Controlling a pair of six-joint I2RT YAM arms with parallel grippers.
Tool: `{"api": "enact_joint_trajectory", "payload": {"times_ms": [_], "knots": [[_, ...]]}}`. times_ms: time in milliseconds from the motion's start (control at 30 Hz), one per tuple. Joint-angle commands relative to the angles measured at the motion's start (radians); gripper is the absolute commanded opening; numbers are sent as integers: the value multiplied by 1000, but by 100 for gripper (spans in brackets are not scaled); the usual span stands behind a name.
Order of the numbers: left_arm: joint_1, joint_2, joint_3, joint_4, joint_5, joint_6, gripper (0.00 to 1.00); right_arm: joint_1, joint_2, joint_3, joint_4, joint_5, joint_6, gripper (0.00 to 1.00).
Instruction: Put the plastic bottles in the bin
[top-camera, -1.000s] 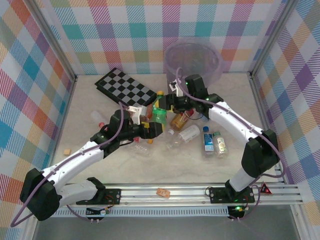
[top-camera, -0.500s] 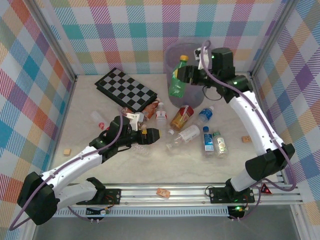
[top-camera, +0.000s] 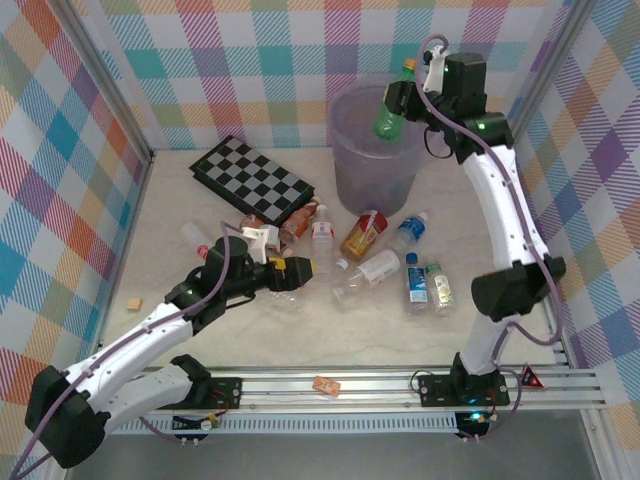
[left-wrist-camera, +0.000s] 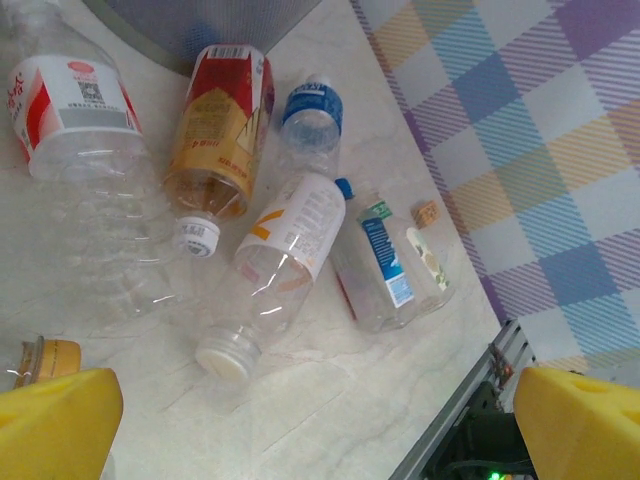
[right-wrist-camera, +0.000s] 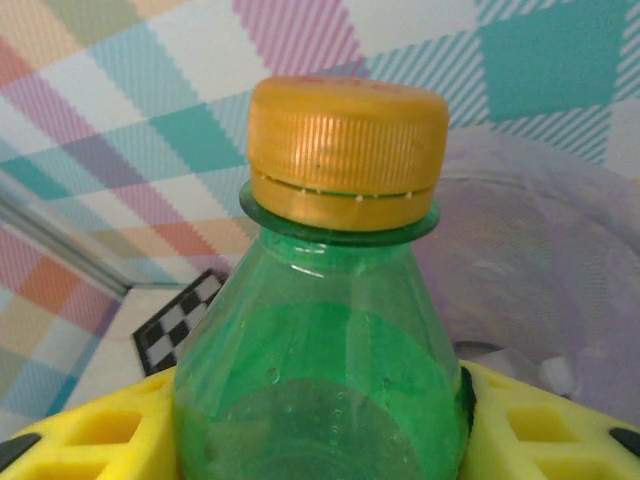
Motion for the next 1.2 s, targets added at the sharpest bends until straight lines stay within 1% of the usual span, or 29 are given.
{"api": "enact_joint_trajectory", "payload": {"times_ms": [0, 67, 200, 400, 533, 767, 867, 933, 1000, 1167], "knots": [[-5, -67, -24, -29, -15, -25, 100, -16, 68, 85, -66, 28, -31, 38], [-6, -99, -22, -53, -26, -31, 100, -22, 116, 121, -73, 18, -39, 37], [-6, -121, 4, -145, -61, -20, 100, -23, 240, 255, -140, 3, -63, 36], [-6, -126, -3, -142, -63, -46, 100, -23, 376, 351, -164, -14, -88, 36], [-7, -123, -7, -142, -71, -56, 100, -23, 426, 366, -159, -34, -106, 38], [-7, -102, 7, -150, -95, -63, 99, -25, 497, 371, -165, -131, -89, 41], [-6, -88, 15, -164, -103, -67, 99, -25, 512, 371, -184, -148, -90, 37], [-7, -81, 14, -174, -109, -70, 99, -25, 515, 371, -199, -149, -101, 41], [-7, -81, 5, -168, -112, -73, 99, -27, 513, 371, -211, -143, -107, 50], [-6, -73, -3, -156, -107, -72, 99, -30, 500, 371, -210, -155, -103, 65]]}}
